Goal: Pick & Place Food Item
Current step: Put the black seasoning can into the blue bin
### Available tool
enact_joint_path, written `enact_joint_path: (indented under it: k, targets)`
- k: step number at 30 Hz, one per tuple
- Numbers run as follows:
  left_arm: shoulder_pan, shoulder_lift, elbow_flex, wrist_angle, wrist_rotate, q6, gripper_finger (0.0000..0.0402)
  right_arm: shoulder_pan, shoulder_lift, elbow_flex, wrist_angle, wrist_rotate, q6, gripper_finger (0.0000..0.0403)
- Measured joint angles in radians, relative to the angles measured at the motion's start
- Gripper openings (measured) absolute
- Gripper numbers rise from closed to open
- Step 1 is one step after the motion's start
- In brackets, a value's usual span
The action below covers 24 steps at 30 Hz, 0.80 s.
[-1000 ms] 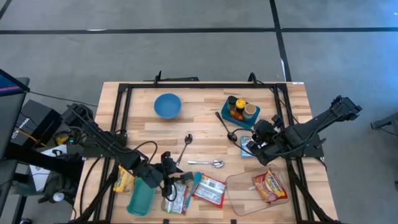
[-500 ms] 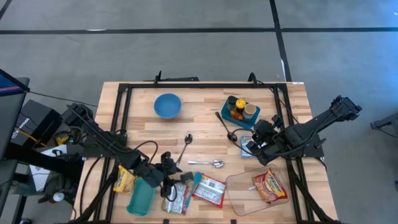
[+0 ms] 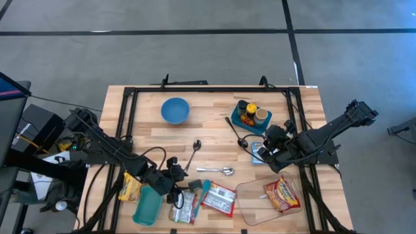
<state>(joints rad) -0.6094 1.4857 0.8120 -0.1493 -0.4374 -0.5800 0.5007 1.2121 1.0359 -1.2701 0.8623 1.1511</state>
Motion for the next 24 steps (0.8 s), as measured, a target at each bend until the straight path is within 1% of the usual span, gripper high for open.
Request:
enact_joint_path:
  k: [18,24]
  targets:
    - [0.002,0.065,0.000,0.074,-0.001,0.000,0.0246,0.000,0.000,0.000,0.000,0.000,0.000,0.0118]
    - [0.002,0.114,0.000,0.107,0.000,0.000,0.0246,0.000,0.000,0.000,0.000,0.000,0.000,0.0118]
